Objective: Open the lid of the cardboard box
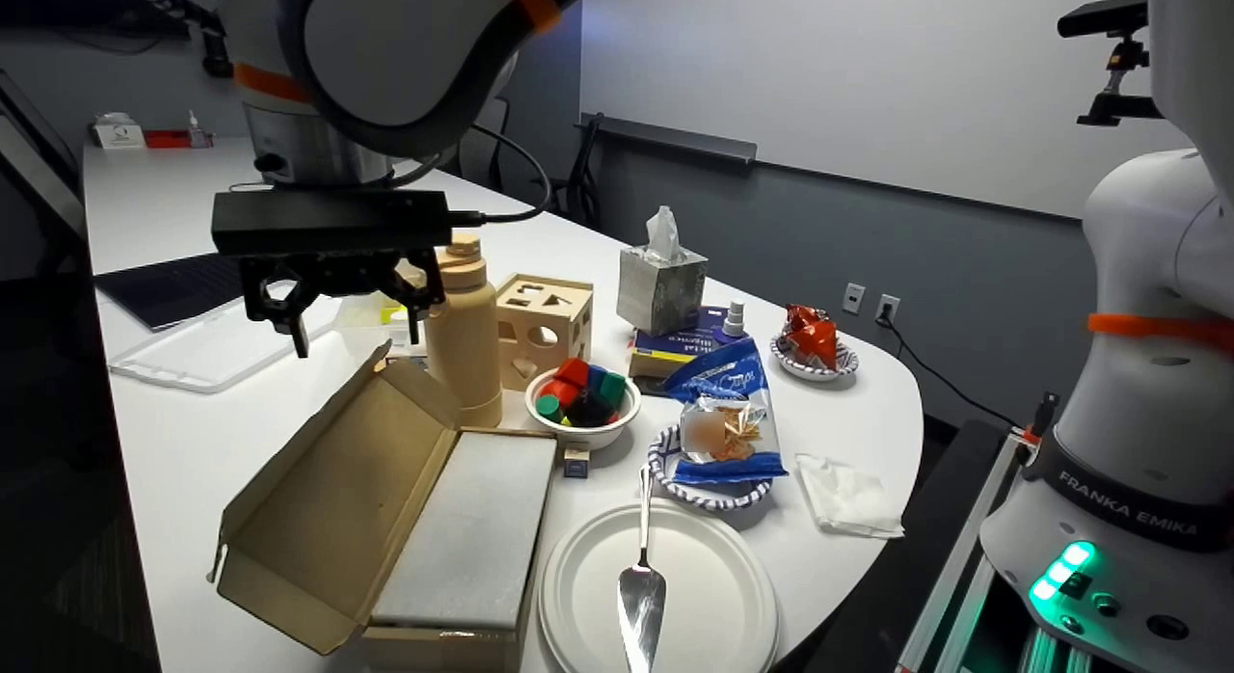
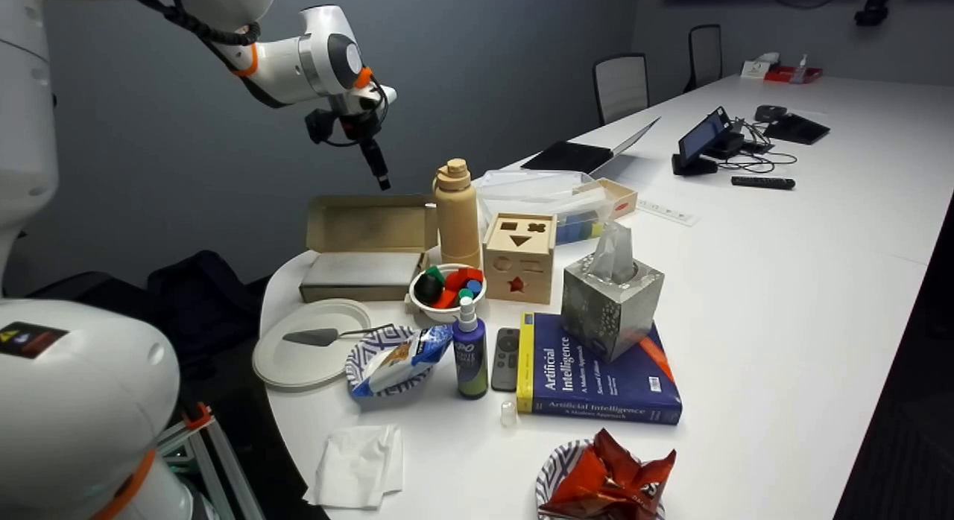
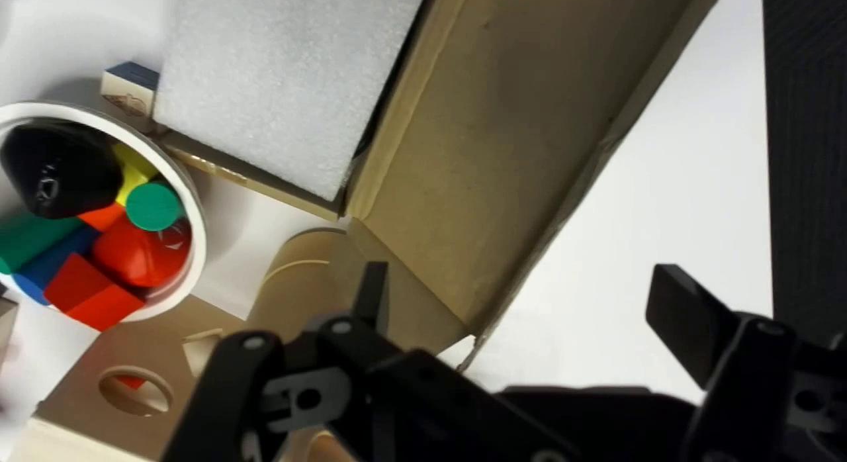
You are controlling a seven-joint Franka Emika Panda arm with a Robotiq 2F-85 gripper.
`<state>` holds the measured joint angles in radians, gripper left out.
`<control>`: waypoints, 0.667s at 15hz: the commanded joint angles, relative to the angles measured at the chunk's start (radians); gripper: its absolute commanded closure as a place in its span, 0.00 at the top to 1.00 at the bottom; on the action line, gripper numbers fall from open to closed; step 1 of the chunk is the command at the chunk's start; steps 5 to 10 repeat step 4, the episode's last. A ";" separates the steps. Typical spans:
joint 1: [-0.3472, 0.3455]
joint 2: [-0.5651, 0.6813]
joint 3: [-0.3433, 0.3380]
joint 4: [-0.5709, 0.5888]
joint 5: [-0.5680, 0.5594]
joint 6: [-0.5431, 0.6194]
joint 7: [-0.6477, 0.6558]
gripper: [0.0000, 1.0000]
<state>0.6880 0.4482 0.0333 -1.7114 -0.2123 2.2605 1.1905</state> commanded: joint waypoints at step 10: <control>-0.053 -0.128 0.034 -0.185 -0.037 0.004 0.047 1.00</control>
